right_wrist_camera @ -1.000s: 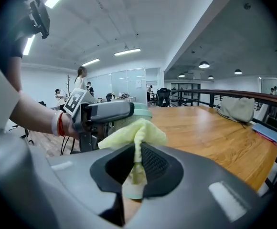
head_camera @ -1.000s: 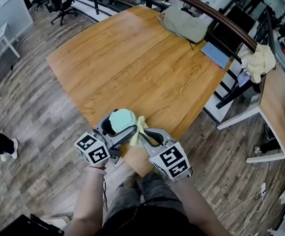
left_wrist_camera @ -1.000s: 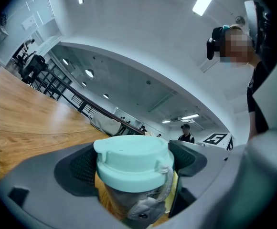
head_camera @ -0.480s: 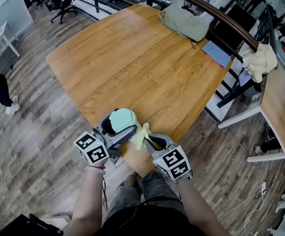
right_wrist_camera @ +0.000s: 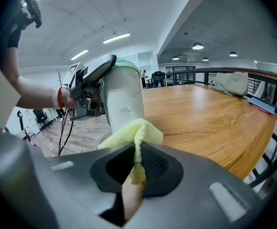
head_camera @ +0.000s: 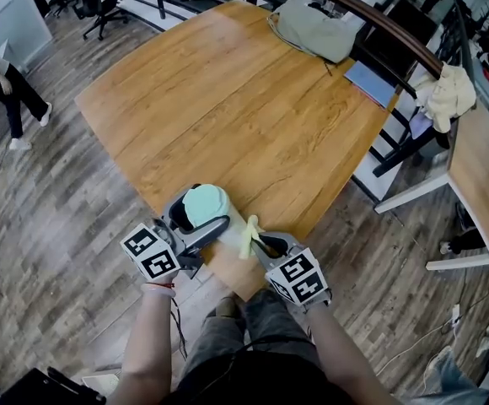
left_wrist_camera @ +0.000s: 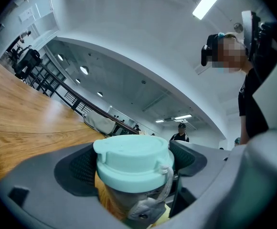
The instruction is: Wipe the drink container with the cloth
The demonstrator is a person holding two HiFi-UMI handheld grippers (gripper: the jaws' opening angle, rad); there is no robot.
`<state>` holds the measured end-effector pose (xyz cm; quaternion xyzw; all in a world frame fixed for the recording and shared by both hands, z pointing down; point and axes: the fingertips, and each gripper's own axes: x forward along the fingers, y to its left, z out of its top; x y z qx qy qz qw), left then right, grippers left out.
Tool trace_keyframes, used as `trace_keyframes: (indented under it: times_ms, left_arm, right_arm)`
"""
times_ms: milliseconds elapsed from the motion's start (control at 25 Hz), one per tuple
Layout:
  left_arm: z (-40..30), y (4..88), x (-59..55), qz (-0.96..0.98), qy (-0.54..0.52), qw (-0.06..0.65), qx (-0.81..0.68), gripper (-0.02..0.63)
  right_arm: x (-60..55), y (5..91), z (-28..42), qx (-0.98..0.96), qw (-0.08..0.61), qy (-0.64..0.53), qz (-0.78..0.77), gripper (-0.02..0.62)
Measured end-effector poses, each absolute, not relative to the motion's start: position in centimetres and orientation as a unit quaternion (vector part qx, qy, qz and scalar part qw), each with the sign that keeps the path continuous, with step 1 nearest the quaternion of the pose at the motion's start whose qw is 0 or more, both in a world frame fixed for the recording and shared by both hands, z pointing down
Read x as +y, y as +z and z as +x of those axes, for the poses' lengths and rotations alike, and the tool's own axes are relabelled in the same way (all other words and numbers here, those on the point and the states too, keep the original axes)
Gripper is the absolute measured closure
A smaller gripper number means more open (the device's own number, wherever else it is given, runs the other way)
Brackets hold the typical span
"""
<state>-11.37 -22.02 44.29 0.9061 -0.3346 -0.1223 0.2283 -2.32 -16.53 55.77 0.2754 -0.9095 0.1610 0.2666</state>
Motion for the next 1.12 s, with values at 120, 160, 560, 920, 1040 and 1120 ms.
trace_keyframes:
  times_ms: [120,160,560,920,1040,1120]
  left_arm:
    - [-11.1,44.1,-21.5,0.916,-0.117,0.216,-0.317,0.156]
    - [-11.0,44.1,-21.3,0.92,-0.115,0.21,-0.31,0.156]
    - [-10.2,43.9,-19.0,0.953,-0.083,0.159,-0.244,0.156]
    - [-9.3,43.9,-17.8,0.97,-0.04,0.13,-0.202,0.156]
    - [-9.5,44.1,-17.7,0.971,-0.037,0.129,-0.2,0.156]
    - [-9.8,44.1,-17.7,0.97,-0.039,0.13,-0.201,0.156]
  right_arm:
    - [-16.9,54.2,-2.3,-0.92,0.251,0.143,0.265,0.554]
    - [-17.2,53.2,-2.4,-0.926,0.237,0.137,0.259,0.554]
    - [-18.6,45.9,-5.1,-0.964,0.164,0.089,0.189,0.554]
    - [-18.7,46.2,-6.0,-0.966,0.201,0.065,0.152,0.554]
    - [-18.5,47.5,-5.8,-0.962,0.218,0.073,0.148,0.554]
    - [-18.3,48.6,-5.7,-0.959,0.228,0.081,0.147,0.554]
